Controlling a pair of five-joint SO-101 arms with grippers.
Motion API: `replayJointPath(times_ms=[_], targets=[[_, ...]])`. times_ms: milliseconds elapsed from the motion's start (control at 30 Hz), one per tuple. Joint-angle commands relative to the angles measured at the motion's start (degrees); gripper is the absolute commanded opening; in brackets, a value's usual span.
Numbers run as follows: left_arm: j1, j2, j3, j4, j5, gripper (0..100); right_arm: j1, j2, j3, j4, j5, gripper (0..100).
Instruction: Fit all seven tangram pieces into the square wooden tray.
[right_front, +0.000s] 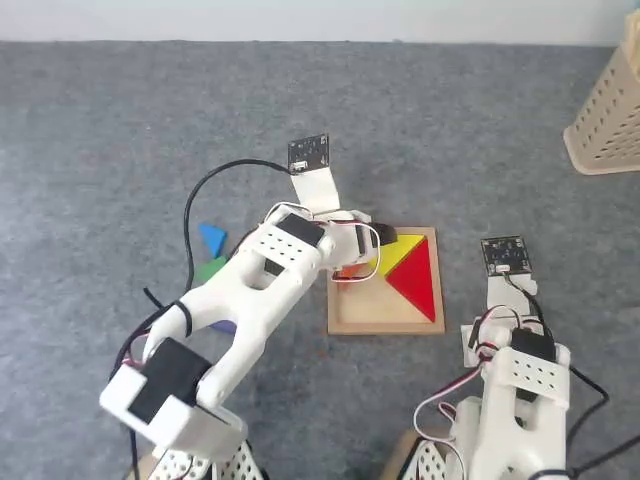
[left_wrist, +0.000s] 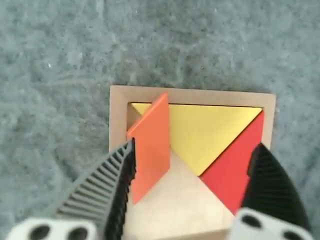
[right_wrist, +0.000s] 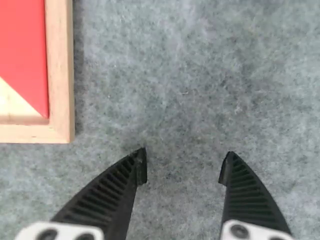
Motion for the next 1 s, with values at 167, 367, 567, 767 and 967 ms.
replayJointPath(times_ms=[167, 367, 567, 767, 967], targets=[[-4.48, -0.44, -2.68, -3.34, -7.3, 34, -1.01, 0.4, -0.26, -0.92, -0.09, 24.2], [-4.48, -0.44, -3.03, -5.27, -23.12, 22, -1.01, 0.4, -0.18, -0.92, -0.09, 24.2], [-4.66, -0.35, -3.12, -5.63, -28.22, 16, -1.01, 0.4, -0.18, -0.92, -0.09, 24.2], [-3.69, -0.26, -2.95, -6.95, -32.09, 16, -1.01, 0.4, -0.18, -0.92, -0.09, 24.2], [-1.85, 3.69, -3.12, -8.88, -35.87, 16, -1.01, 0.4, -0.18, -0.92, -0.09, 24.2]])
